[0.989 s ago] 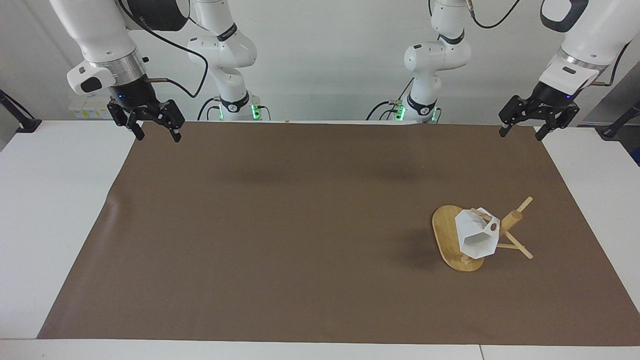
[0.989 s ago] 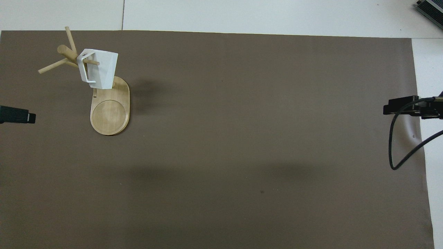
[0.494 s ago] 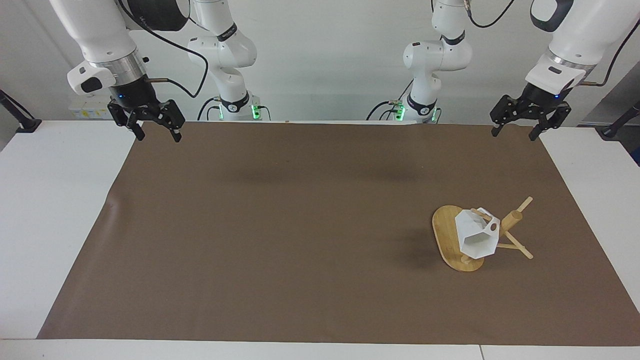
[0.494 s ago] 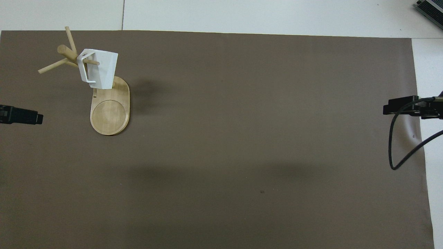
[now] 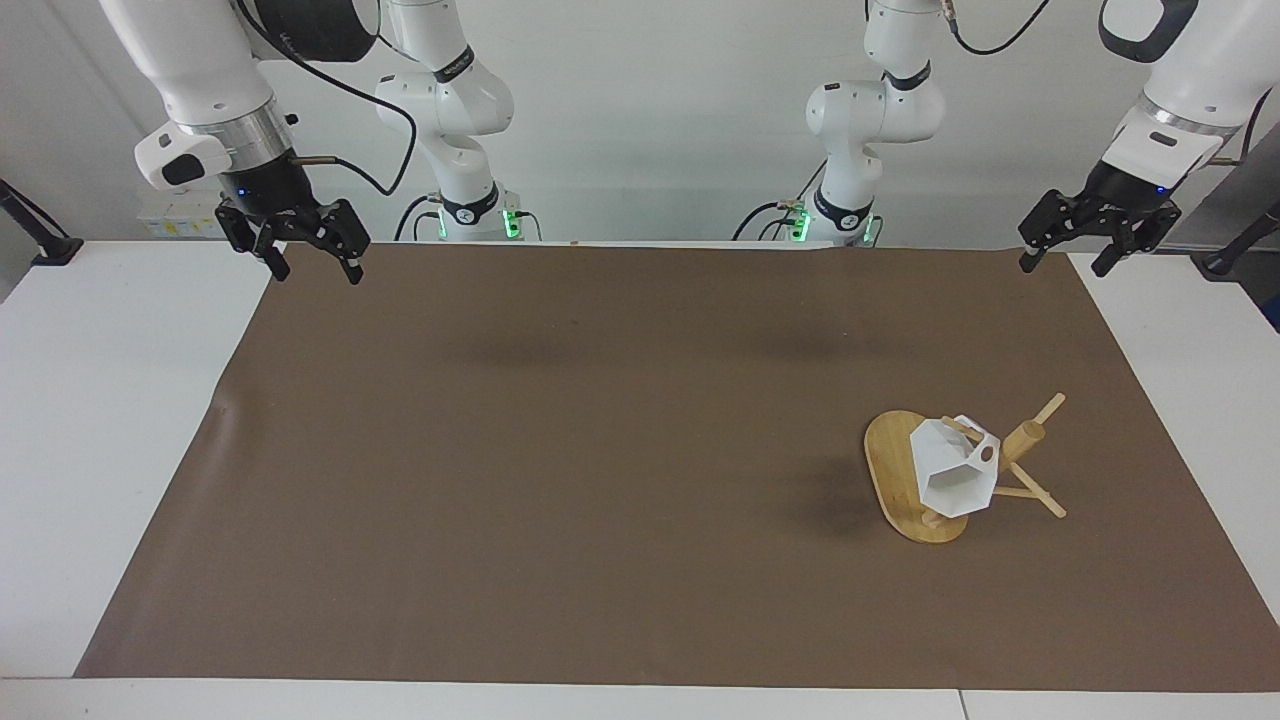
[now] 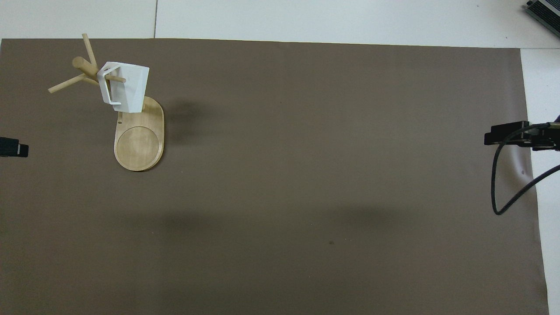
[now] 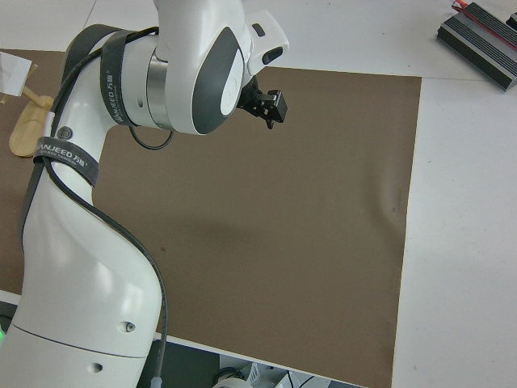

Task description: Hang cup on rack

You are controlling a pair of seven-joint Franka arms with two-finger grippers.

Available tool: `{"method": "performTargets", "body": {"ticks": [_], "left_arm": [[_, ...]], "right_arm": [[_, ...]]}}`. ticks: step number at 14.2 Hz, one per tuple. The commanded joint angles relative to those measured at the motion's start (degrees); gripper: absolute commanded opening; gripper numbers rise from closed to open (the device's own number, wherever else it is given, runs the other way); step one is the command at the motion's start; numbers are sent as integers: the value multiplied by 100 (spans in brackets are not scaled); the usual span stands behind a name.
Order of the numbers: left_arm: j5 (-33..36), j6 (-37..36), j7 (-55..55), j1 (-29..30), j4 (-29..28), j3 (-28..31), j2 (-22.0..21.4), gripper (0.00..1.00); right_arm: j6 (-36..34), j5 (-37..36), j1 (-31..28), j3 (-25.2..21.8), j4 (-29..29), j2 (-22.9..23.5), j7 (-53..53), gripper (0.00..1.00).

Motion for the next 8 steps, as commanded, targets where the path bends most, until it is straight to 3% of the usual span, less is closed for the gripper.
{"method": "performTargets", "body": {"ticks": [1,8], "left_arm": [[144,-280,-69,519,289,-578,91,100],[161,-448,-69,977,396,-1142,127,100]], "right_arm": [[-38,105,-88,54,-133,-126,-112,100],[-38,105,-88,54,-133,-126,-112,100]]}}
